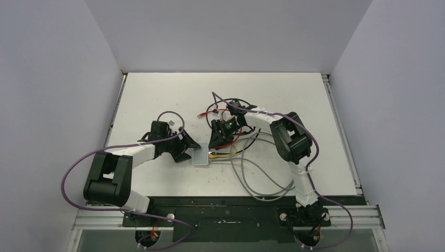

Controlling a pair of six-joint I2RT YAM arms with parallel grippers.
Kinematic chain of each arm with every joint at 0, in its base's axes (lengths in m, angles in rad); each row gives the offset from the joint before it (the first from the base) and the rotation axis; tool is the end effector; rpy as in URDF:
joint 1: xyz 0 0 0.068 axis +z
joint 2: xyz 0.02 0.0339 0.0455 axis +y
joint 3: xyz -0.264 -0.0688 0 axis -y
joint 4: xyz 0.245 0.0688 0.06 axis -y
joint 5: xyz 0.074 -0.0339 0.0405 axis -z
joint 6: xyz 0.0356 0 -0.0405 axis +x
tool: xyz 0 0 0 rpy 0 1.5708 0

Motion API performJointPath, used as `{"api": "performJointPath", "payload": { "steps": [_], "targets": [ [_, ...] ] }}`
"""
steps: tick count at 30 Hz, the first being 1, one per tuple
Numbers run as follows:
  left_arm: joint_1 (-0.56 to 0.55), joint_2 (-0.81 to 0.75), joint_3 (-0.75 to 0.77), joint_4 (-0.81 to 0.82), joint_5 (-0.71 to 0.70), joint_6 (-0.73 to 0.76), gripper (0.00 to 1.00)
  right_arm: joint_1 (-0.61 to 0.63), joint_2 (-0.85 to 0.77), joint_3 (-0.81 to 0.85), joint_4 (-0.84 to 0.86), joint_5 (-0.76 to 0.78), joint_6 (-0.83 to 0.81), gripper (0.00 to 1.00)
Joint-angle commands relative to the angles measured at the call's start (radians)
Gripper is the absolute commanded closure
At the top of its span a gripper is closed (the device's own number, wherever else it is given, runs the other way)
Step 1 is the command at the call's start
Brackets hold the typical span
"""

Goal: Pull the plug from the switch port

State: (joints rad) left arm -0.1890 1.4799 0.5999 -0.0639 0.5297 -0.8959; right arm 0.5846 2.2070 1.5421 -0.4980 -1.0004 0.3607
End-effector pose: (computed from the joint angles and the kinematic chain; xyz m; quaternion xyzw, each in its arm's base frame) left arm 0.2518 -0.0665 0.1410 -0.2421 0.8893 -0.3669 0.1263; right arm 0.3534 0.2698 0.1363 0.1925 -0.8431 -0.4991 0.0556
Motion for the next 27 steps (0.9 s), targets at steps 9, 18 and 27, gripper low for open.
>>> {"api": "performJointPath", "payload": {
  "steps": [9,18,27],
  "targets": [
    [-0.01,-0.012,0.038,0.003,-0.002,0.018,0.28,0.023,-0.008,-0.013,0.077,-0.035,0.03,0.56],
    [-0.019,-0.014,0.04,-0.001,-0.006,0.02,0.28,0.024,-0.009,-0.014,0.079,-0.037,0.033,0.67],
    [-0.021,-0.018,0.038,-0.011,-0.011,0.025,0.28,0.021,-0.032,-0.023,0.088,-0.031,0.03,0.48]
  ]
}}
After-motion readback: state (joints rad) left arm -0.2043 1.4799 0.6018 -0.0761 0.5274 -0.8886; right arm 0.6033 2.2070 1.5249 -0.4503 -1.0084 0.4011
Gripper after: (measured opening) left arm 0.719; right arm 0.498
